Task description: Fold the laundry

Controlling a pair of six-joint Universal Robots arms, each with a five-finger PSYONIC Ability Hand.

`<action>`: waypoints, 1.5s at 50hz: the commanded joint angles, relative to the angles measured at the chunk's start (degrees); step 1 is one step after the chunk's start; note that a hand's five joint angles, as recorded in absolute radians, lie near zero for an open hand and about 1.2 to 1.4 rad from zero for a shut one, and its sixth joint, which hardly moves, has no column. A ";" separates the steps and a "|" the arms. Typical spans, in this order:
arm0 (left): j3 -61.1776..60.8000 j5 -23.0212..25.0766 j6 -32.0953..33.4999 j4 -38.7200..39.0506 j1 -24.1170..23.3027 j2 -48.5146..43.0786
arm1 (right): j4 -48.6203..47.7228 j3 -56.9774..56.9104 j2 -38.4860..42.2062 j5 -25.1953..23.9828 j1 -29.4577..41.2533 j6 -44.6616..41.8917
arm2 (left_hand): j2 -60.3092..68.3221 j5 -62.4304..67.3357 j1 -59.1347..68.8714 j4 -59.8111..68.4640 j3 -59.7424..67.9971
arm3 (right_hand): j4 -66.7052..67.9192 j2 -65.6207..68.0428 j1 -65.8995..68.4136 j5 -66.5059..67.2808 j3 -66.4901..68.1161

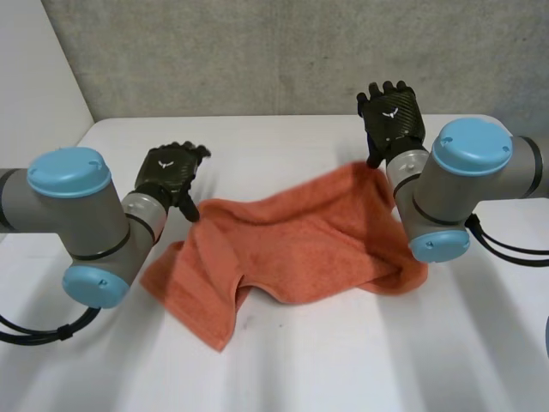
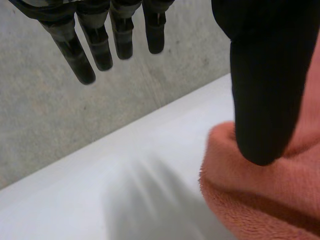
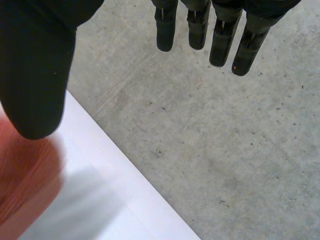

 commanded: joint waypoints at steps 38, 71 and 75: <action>-12.88 -18.38 -1.02 -1.11 -20.52 3.89 | 13.26 47.57 -31.26 0.23 4.84 11.62 | 12.24 11.77 11.88 11.79 11.74 | -5.30 -4.79 -2.91 -6.17 -5.06; -13.05 -17.94 -0.32 -1.02 -7.86 3.09 | 10.80 33.87 -16.59 0.41 14.42 26.53 | 63.04 62.57 62.67 62.59 62.54 | -5.30 -4.79 -2.91 -6.17 -5.06; -14.01 -17.77 -0.40 -1.02 -7.86 5.89 | 10.80 29.39 -12.55 0.58 16.00 29.89 | 63.04 62.57 62.67 62.59 62.54 | -1.70 -1.19 0.68 -2.58 -1.47</action>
